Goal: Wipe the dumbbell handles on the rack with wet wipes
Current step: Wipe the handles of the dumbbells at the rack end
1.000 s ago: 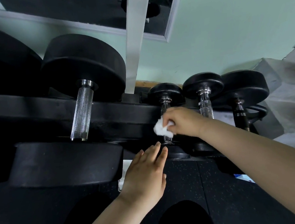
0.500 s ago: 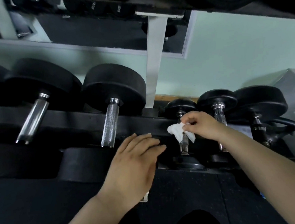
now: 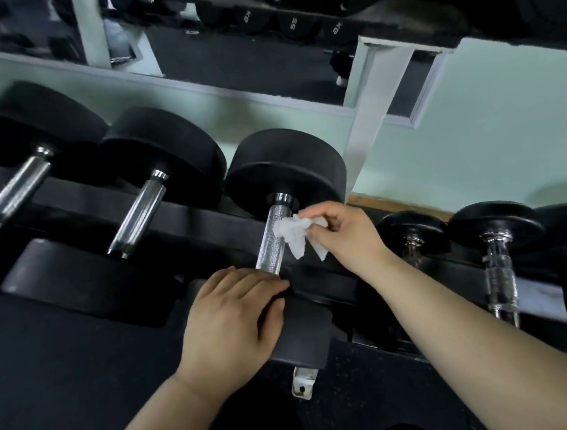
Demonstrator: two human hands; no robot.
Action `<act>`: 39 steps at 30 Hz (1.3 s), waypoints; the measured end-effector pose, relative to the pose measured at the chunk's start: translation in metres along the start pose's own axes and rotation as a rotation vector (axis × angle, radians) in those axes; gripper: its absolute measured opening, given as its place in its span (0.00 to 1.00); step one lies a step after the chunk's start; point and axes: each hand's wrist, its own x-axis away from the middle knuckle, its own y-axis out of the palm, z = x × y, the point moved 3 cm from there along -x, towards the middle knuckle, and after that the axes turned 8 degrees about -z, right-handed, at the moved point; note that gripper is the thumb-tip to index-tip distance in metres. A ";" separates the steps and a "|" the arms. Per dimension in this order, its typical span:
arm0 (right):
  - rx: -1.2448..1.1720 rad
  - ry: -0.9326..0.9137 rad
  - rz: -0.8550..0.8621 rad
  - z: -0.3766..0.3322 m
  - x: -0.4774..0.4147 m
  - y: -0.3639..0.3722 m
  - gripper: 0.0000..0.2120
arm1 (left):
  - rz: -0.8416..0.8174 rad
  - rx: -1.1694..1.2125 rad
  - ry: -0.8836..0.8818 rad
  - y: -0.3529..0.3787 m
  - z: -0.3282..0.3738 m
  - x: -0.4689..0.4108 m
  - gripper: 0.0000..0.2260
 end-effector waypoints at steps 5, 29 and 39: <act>0.454 -0.353 0.033 0.001 -0.022 0.034 0.14 | 0.022 0.039 0.013 0.002 -0.003 0.001 0.13; 0.769 -0.681 -0.228 0.014 -0.029 0.052 0.14 | 0.023 0.118 -0.001 0.003 -0.010 0.001 0.13; 0.248 -0.423 -0.204 0.026 0.003 0.056 0.08 | 0.030 0.103 -0.012 0.002 -0.010 0.000 0.13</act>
